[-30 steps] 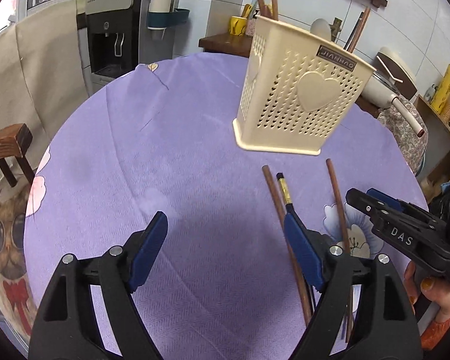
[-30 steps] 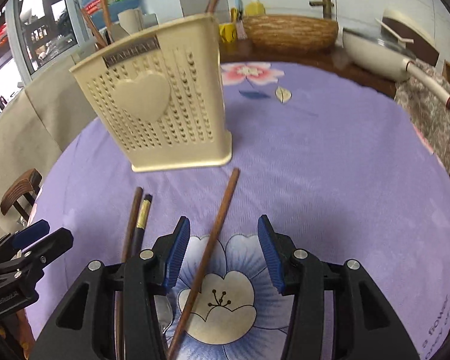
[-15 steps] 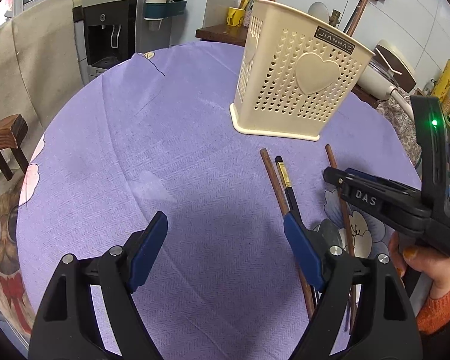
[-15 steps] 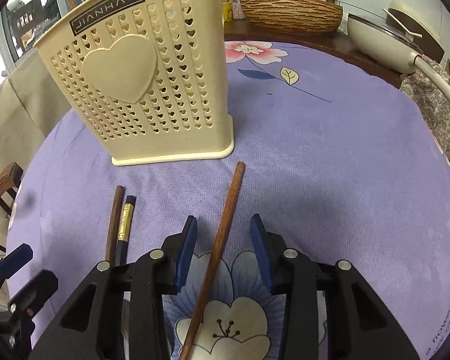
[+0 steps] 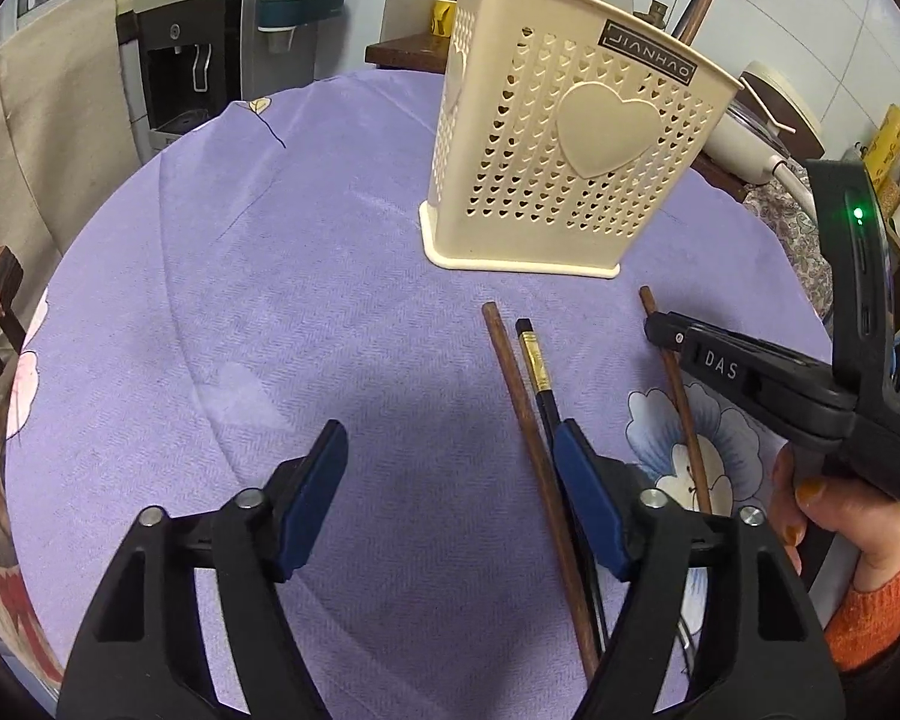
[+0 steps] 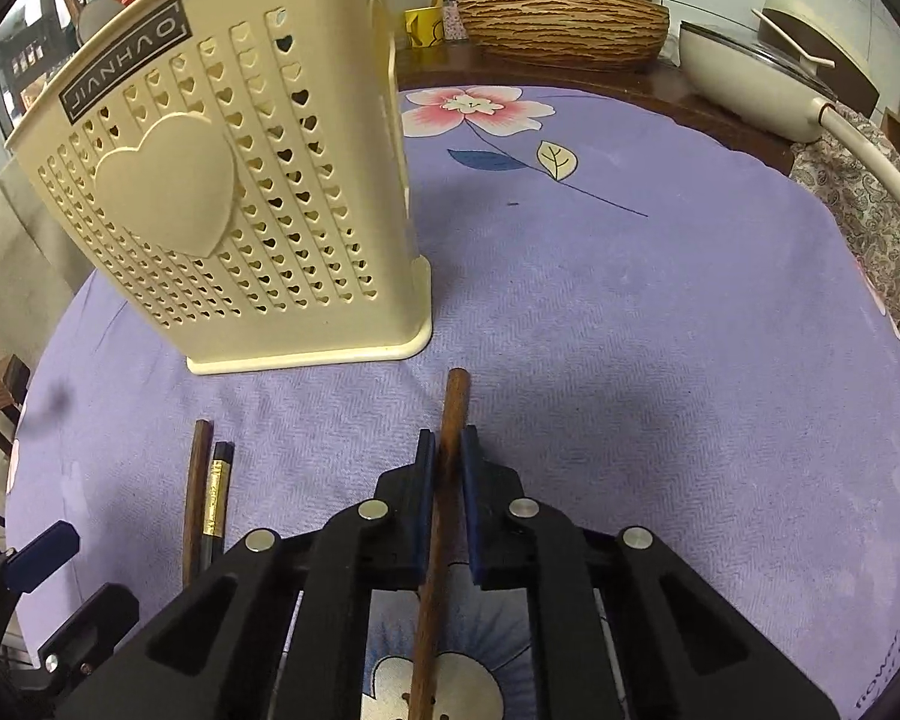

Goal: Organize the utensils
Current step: 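Grasp another brown chopstick with the left tool while the right tool grasps a brown chopstick, then lift and lower the brown chopstick into the holder with the left tool while the right tool does likewise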

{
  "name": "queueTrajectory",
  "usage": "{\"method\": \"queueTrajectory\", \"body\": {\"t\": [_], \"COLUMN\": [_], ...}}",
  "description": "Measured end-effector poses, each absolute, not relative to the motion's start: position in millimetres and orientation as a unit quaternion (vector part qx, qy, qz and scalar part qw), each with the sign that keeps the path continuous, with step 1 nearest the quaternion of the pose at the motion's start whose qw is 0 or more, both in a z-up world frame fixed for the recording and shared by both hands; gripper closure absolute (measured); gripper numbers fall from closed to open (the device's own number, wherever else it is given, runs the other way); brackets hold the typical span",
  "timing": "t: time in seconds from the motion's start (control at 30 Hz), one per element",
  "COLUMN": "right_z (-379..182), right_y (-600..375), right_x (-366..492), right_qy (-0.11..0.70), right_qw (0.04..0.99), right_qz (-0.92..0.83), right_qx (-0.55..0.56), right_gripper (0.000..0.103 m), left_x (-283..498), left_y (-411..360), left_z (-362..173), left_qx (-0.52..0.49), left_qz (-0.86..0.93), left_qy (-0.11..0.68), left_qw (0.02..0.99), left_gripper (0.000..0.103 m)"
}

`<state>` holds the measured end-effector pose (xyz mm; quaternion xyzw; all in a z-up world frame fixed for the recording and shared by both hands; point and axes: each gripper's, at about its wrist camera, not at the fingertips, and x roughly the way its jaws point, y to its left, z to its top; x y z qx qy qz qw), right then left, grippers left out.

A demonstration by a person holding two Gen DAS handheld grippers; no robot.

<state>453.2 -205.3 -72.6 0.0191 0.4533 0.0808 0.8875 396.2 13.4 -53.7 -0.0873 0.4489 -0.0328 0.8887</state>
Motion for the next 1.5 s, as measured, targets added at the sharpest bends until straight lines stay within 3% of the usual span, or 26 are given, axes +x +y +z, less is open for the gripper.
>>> {"method": "queueTrajectory", "body": {"t": [0.23,0.67,1.17,1.5], "right_z": [-73,-74,-73,-73], "right_y": [-206,-206,-201,-207], "right_x": [454,452,450,451], "right_qy": [0.453,0.451,0.451,0.449], "right_qw": [0.888,0.888,0.89,0.889], "right_qz": [0.083,0.086,0.073,0.082], "right_qx": [0.022,0.023,0.011,0.028], "right_gripper": [0.094,0.094,0.094,0.095], "left_x": [420,431,435,438], "left_y": [4,-11,-30,-25], "left_z": [-60,-69,-70,-70], "left_qx": [-0.089,-0.054,-0.035,-0.042], "left_qz": [-0.038,-0.024,-0.026,-0.028], "left_qy": [0.466,0.47,0.478,0.477], "left_qw": [0.879,0.881,0.877,0.877], "left_gripper": [0.054,0.067,0.092,0.094]}}
